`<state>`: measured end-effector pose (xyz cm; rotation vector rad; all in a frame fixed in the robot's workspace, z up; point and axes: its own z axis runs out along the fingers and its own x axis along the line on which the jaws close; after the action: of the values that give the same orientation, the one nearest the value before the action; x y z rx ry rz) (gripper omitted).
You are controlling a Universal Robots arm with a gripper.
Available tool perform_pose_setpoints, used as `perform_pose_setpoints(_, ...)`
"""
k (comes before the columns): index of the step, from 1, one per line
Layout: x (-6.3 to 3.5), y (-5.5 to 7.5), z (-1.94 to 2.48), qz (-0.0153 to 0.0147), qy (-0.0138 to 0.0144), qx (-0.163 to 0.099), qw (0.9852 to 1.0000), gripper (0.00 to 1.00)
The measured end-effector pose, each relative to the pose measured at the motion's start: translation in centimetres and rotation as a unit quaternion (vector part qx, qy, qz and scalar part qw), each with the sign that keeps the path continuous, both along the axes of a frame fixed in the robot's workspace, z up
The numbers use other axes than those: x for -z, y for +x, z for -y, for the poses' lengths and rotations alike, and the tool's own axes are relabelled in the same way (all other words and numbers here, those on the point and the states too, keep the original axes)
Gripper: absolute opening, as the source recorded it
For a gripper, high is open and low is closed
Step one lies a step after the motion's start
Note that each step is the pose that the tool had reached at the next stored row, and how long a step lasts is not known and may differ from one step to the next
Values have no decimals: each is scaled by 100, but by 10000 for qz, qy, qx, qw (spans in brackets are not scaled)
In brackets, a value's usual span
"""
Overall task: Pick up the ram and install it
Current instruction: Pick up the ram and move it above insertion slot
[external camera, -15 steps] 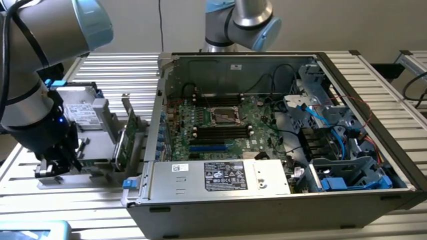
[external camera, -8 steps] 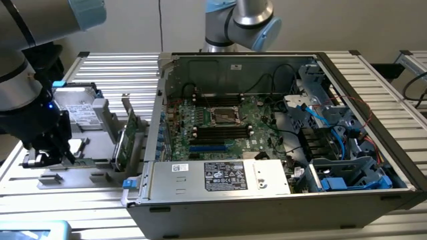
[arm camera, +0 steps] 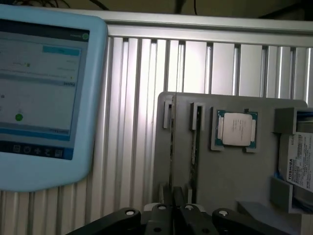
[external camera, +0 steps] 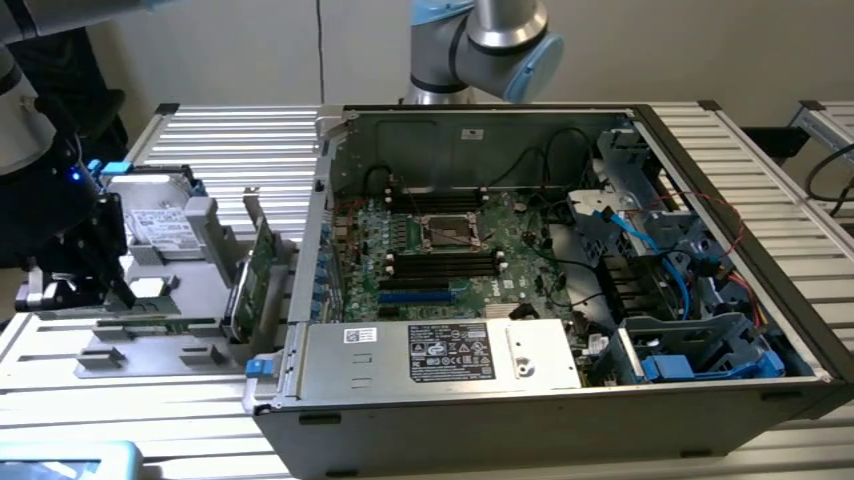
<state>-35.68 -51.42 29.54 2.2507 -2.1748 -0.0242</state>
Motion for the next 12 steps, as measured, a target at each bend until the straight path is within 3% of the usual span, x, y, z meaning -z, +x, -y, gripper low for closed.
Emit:
perform_pose_setpoints(7,-319,145,19,-2,0,0,10000,13)
perform_pose_setpoints(12,-547,335,63,-2,11,0,10000,13)
